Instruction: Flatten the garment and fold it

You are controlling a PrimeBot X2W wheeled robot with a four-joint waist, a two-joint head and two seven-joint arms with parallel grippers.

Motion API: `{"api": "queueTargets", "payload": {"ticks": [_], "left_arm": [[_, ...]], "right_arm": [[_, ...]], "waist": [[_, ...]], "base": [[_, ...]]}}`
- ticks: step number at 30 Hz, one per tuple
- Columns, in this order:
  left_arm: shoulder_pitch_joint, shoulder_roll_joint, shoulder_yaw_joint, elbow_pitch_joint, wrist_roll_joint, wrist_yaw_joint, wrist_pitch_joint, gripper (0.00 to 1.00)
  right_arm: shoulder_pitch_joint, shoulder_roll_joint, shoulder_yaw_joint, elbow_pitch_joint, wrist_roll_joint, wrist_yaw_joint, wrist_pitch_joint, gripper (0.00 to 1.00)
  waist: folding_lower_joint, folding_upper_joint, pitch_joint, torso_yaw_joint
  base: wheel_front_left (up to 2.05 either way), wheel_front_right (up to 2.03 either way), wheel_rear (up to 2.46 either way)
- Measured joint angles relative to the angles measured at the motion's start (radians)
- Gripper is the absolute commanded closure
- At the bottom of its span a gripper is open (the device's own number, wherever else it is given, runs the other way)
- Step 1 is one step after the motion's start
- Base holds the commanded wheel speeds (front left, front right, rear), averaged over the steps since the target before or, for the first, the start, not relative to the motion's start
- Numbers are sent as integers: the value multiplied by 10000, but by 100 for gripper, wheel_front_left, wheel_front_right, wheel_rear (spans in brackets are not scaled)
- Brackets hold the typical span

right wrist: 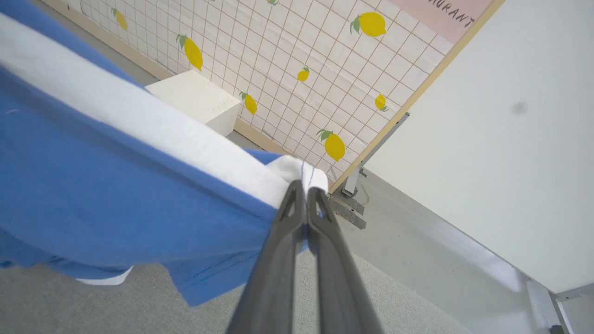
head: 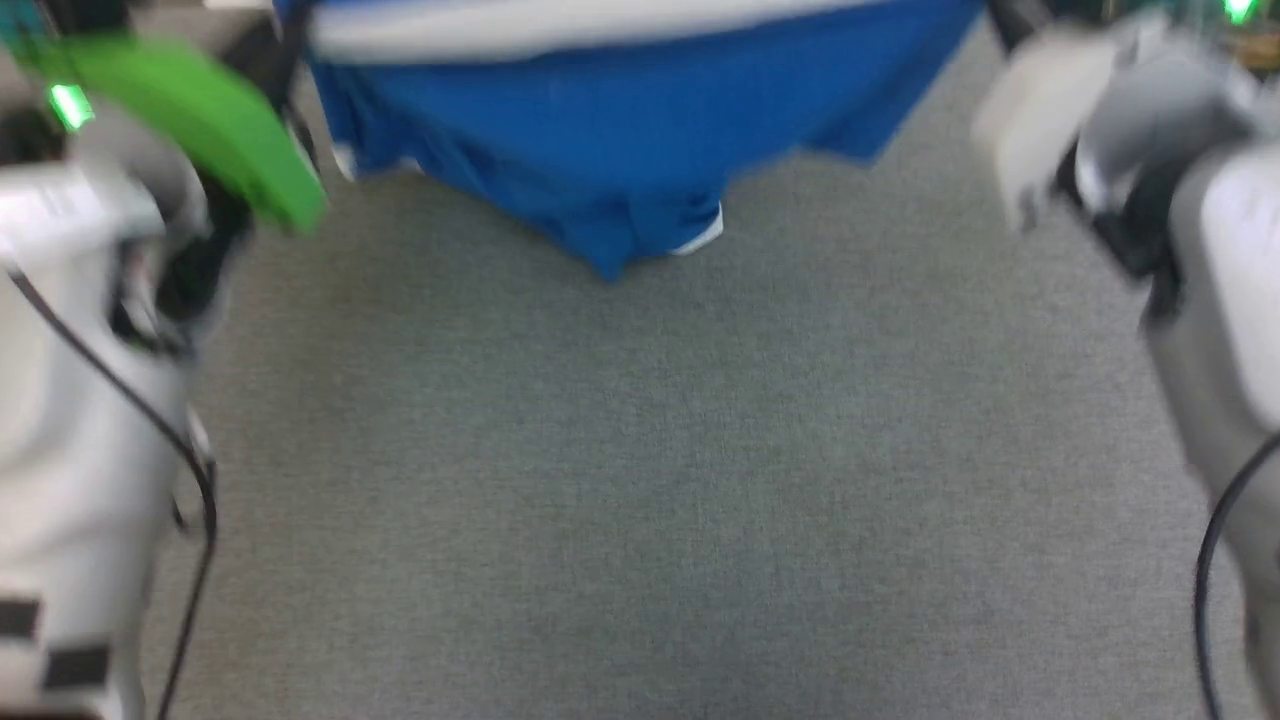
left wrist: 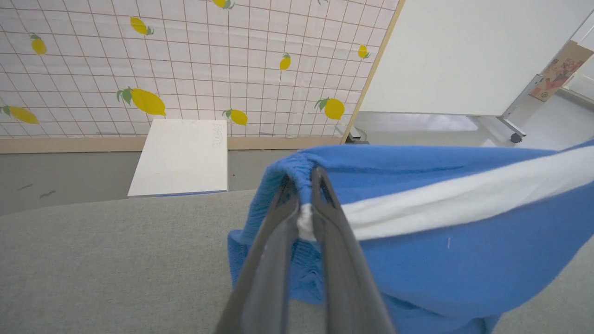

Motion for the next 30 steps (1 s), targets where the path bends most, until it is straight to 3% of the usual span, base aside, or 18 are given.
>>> {"api": "queueTargets", "payload": {"ticks": [4, 8, 16, 19, 24, 30], "left_arm": [[-1886, 46, 159, 656, 556, 527, 42, 100], [-3459, 82, 288, 1141, 1225, 1005, -606, 100], [-5604, -278, 815, 1490, 1732, 1580, -2635, 100], [-5755, -474, 867, 1641, 1687, 1557, -3078, 100], [-5355, -431, 466, 2031, 1651, 1028, -2995, 100], [-2497, -663, -65, 2119, 1037, 495, -2414, 100]], "right_arm": [[-2017, -33, 330, 968, -98, 2, -268, 100], [-3698, 393, 130, 1841, -548, 6, -867, 100], [-6132, 997, -1277, 2560, -2084, 82, -2451, 100], [-6395, 1162, -1707, 2750, -2328, 88, -2920, 100], [-5964, 1145, -1666, 3191, -2263, 86, -3202, 100], [-2940, 869, -786, 3133, -516, 67, -2761, 100]], "waist": [[0, 0, 573, -124], [1, 0, 1128, -299], [1, 0, 1959, -641], [1, 0, 2097, -709], [1, 0, 2058, -652], [0, 0, 1635, -487]], "base": [[0, 0, 0], [0, 0, 0], [0, 0, 0], [0, 0, 0], [0, 0, 0], [0, 0, 0]]}}
